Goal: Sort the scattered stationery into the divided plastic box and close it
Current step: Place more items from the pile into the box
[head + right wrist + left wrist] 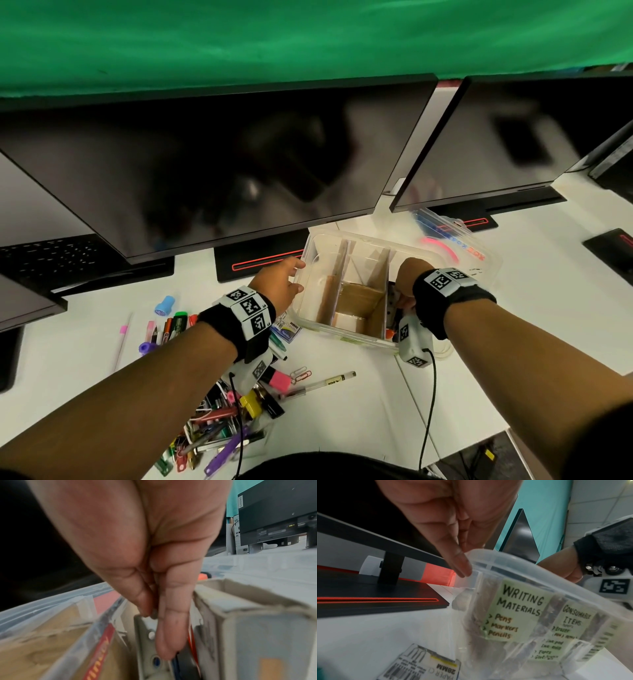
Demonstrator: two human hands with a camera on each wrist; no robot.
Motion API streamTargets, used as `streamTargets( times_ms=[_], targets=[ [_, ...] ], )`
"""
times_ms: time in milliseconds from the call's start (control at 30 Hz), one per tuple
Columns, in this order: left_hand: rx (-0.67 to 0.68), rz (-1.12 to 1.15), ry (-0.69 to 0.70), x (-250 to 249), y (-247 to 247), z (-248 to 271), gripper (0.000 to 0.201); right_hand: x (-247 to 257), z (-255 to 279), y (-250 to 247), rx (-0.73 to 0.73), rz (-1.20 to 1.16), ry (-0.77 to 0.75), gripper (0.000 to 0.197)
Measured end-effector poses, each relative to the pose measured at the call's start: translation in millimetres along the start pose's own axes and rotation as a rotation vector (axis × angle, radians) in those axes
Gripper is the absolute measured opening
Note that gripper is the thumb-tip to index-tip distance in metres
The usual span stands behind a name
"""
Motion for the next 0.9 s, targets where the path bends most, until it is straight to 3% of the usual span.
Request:
streamTargets(
  times_ms=[200, 333, 433, 500, 667, 900],
  targets=[
    [-0.002, 0.064, 0.017, 4, -3, 1, 0.041, 0, 0, -5, -0.089, 0.072, -0.018, 0.033],
    [-0.051, 0.022, -0.018, 26, -12, 1, 0.034, 6, 16, -15, -0.240, 0.157, -0.102, 0.024],
    [0.099, -0.230, -0.045, 44, -7, 2, 0.038, 5, 33, -11, -0.285, 0.048, -0.254, 0.014],
    [0.245, -0.368, -0.016, 51, 3, 4, 0.042, 0, 48, 3, -0.234, -0.034, -0.420, 0.014],
    [0.404, -0.497, 0.114, 56, 32, 6, 0.050, -18, 73, 57, -0.160, 0.218, -0.762, 0.021],
    [0.459, -0.573, 0.114, 57, 43, 4, 0.046, -22, 74, 79, -0.212, 0.147, -0.844, 0.021]
  ],
)
Point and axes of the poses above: each hand's wrist, its own z-axis away from the middle knuckle, its own y-axis out of the palm, x = y × z, the point moved 5 cm from there along -z, towards the middle knuckle, and after that the axes turned 12 degrees about y, right-handed, at the moved point
